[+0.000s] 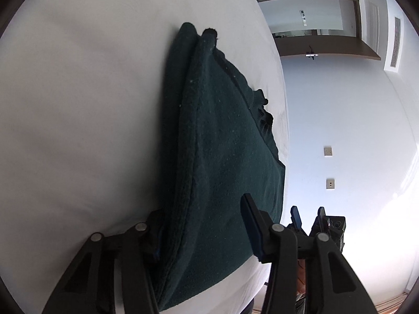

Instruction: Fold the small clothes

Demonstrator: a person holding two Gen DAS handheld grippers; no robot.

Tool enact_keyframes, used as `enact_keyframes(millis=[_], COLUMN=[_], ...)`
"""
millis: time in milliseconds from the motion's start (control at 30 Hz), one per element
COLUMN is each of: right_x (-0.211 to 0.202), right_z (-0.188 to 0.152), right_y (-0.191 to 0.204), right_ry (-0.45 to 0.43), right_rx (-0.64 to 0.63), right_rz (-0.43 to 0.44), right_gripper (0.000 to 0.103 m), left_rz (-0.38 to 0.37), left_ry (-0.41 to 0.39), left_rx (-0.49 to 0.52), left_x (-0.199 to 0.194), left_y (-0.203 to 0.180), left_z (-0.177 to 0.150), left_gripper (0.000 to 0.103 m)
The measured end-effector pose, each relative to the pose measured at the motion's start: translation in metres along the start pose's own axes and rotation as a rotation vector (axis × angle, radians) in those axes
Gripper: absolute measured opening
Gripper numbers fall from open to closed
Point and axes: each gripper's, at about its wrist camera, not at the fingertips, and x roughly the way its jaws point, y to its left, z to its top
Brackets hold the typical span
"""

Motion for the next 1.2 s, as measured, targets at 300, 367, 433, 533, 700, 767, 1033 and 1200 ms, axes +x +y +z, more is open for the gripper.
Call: enact_keyframes(millis=[300, 367, 433, 533, 700, 767, 1033, 1200], right_x=[0.073, 0.098, 0.124, 0.167, 0.193, 0.191, 0.133, 0.064], right_z=[0.002, 0.001, -0.001, -0.007, -0.014, -0.017, 0.014, 0.049], right_y=[0.038, 0.044, 0.050, 0.053, 0.039, 0.037, 0.004, -0.038], right_ry=[0.181, 0.228, 0.279, 0.419, 0.426, 0.401, 0.292, 0.212], right_rx=[-0.067, -0.063, -0.062, -0.050, -0.071, -0.073, 0.081, 0.171], right_rz=[0.015, 0.042, 0.060, 0.078, -0.035, -0.019, 0.145, 0.224], right_gripper=[0.053, 0.053, 0.053, 0.053, 0.052, 0.052, 0.061, 0.067], left_rz=[-0.032, -0.034, -0.047, -0.056, -0.053, -0.056, 0.015, 0.042], left_ry=[-0.064, -0.076, -0.089, -0.101, -0.113, -0.116, -0.134, -0.100], left_rx=[-0.021, -0.010, -0.012, -0.018, -0.010, -0.013, 0.090, 0.232], left_x=[-0.005, -0.007, -0.008, -0.009, -0.010, -0.010, -0.003, 0.048], left_y=[0.012, 0.011, 0.010, 0.012, 0.008, 0.004, -0.062, -0.143], left_z=[-0.004, -0.004, -0.006, -0.007, -0.007, -0.006, -0.009, -0.021], left_gripper=[0.014, 0.013, 0.013, 0.013, 0.012, 0.012, 0.012, 0.012])
